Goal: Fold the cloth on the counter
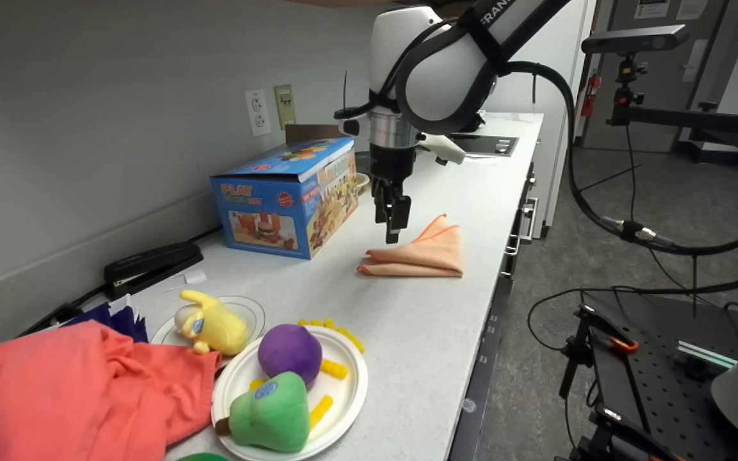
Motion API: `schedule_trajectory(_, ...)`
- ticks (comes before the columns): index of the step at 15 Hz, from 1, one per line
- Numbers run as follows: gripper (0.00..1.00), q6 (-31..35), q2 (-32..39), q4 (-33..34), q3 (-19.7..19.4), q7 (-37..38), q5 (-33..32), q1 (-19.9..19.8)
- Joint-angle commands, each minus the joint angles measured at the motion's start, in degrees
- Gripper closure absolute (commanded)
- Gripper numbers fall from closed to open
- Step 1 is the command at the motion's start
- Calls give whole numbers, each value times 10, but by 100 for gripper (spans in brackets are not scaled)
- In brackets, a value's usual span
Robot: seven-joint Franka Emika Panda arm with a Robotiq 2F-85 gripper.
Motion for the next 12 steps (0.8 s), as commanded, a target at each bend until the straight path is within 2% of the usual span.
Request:
schedule_trajectory(1,0,-31,-31,-3,0,4,11,-2)
schedule_trajectory(4,0,-42,-51,-19,-10,25,-8,-2)
schedule_trajectory(12,0,24,-52,-91,-75,94,-100,-33)
